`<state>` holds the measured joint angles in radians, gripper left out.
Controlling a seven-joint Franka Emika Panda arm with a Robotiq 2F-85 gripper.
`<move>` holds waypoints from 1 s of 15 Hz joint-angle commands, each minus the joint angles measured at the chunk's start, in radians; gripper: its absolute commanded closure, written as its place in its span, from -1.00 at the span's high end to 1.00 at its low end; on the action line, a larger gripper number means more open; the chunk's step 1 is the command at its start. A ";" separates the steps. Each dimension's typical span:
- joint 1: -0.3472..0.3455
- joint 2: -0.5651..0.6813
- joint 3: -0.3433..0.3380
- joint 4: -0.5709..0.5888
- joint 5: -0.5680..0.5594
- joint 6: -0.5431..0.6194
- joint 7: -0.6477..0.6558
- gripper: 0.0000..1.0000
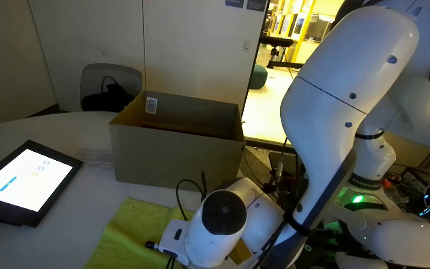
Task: Put the marker on the green towel, then wrap the marker and put it in the box
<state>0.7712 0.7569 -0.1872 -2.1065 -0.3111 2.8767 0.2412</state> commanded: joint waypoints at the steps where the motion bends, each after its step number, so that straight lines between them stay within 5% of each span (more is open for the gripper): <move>1: 0.078 -0.049 -0.101 -0.047 -0.023 0.008 0.078 -0.98; 9: 0.238 -0.049 -0.334 -0.109 -0.027 -0.003 0.220 -0.99; 15: 0.260 -0.043 -0.414 -0.189 0.018 -0.012 0.308 -0.99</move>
<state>1.0050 0.7304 -0.5570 -2.2381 -0.3146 2.8670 0.4981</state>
